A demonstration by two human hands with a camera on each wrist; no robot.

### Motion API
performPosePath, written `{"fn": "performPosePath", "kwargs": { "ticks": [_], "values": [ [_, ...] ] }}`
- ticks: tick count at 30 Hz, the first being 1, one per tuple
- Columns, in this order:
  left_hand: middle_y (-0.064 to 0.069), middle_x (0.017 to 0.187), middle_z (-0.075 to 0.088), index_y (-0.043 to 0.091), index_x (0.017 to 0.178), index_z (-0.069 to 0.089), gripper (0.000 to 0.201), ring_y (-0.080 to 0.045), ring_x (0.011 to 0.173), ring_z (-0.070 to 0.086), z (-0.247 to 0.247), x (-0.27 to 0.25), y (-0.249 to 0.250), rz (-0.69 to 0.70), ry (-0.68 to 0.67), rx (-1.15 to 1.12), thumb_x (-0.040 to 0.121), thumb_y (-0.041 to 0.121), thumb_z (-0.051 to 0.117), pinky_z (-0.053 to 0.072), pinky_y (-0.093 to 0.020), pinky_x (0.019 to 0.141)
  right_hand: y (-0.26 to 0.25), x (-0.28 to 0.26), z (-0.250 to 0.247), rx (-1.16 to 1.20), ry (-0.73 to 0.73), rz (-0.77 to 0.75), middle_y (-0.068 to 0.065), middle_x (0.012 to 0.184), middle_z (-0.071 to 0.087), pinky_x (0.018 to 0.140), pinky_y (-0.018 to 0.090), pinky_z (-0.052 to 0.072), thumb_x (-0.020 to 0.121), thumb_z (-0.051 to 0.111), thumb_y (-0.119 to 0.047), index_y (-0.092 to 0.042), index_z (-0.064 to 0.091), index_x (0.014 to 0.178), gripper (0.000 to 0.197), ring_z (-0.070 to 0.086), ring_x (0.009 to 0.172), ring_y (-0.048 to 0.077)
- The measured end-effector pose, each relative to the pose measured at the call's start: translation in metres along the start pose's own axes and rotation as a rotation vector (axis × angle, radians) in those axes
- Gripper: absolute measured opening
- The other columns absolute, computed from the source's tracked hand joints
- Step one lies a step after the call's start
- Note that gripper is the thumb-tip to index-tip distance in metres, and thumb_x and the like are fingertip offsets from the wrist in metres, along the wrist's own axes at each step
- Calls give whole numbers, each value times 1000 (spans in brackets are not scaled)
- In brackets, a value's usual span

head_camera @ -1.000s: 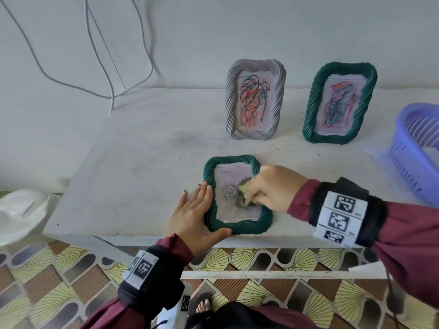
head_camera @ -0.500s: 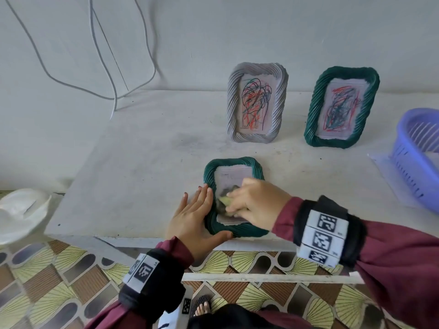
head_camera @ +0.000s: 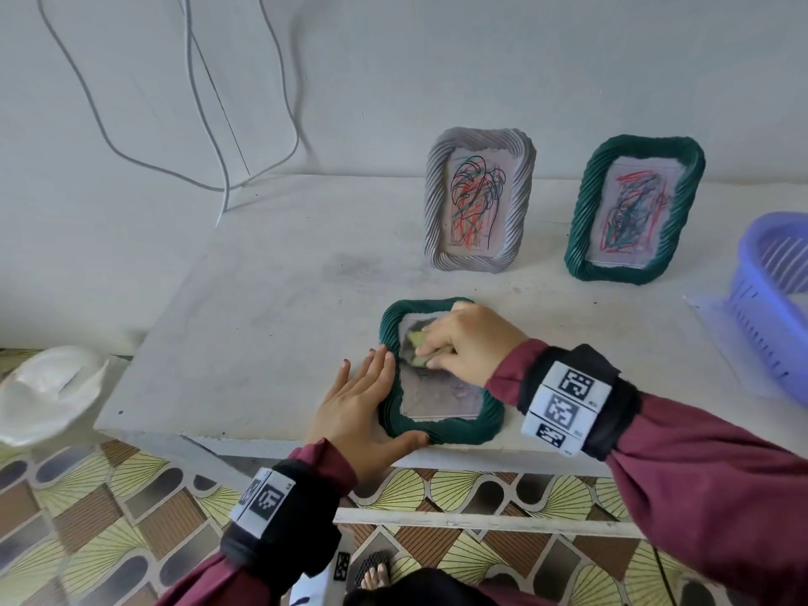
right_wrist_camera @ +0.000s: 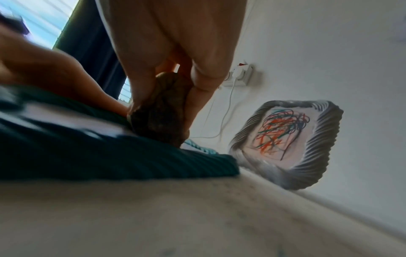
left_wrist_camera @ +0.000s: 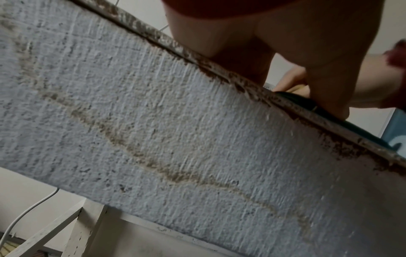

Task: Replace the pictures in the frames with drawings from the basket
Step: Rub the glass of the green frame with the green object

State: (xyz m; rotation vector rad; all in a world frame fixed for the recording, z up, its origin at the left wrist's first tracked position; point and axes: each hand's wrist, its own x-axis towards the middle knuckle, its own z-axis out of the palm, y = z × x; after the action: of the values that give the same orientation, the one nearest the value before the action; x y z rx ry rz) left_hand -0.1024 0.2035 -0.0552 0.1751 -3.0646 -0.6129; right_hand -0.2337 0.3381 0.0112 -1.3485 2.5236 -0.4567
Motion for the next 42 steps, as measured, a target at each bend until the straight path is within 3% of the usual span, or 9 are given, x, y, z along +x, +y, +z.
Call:
{"fn": "performPosePath", "kwargs": {
  "ticks": [6,11,16,22,26,28,32,42],
  "values": [
    [13,143,-10,25,135,-12,105,-1,136,-9,0,1,0,-1,1,-31,55,80,27,-16,-18,109,-3,-45,-4,-14,-179,-30,-1,120,63,84,16,30,87,59,-28,-22,67,110,25,49,104,14],
    [13,143,-11,24,135,-14,105,0,135,-12,0,0,0,13,1,-13,55,81,25,-16,-18,109,16,-19,-18,-58,-56,99,5,116,64,85,22,34,87,60,-27,-19,66,110,26,54,97,16],
    [12,143,-11,23,135,-13,106,0,135,-12,0,0,0,12,-1,-14,55,81,26,-16,-18,109,3,19,-21,-106,-17,58,6,106,69,86,29,43,86,62,-21,-17,70,104,21,58,98,23],
    [12,143,-11,18,145,0,112,0,134,-12,0,1,1,11,0,-16,56,80,27,-14,-20,110,-11,18,-14,-69,-102,-24,1,103,69,77,20,35,81,67,-20,-19,73,97,16,58,99,19],
    [12,143,-10,20,144,-2,110,0,134,-11,1,1,0,4,0,-12,56,80,27,-14,-20,110,-18,2,-15,-43,-228,-94,-2,98,71,71,12,30,79,69,-17,-17,74,94,16,57,90,7],
    [12,144,-9,20,144,-1,110,0,135,-10,1,1,0,3,2,-19,56,79,28,-14,-20,110,-17,-2,-17,-66,-262,-90,-1,100,71,71,12,31,80,68,-17,-17,74,96,17,58,93,10],
    [12,144,-8,23,139,-7,106,-1,138,-7,2,0,-1,5,14,-28,56,79,29,-14,-20,111,-7,6,-24,-97,-187,-17,2,103,69,82,23,40,80,68,-16,-18,73,97,17,59,97,19],
    [12,144,-10,22,140,-7,107,-1,135,-11,1,0,2,3,23,-13,55,80,25,-14,-18,110,-10,26,-23,-22,-58,37,1,100,71,77,16,40,78,71,-17,-16,73,94,17,64,92,16]
  ]
}}
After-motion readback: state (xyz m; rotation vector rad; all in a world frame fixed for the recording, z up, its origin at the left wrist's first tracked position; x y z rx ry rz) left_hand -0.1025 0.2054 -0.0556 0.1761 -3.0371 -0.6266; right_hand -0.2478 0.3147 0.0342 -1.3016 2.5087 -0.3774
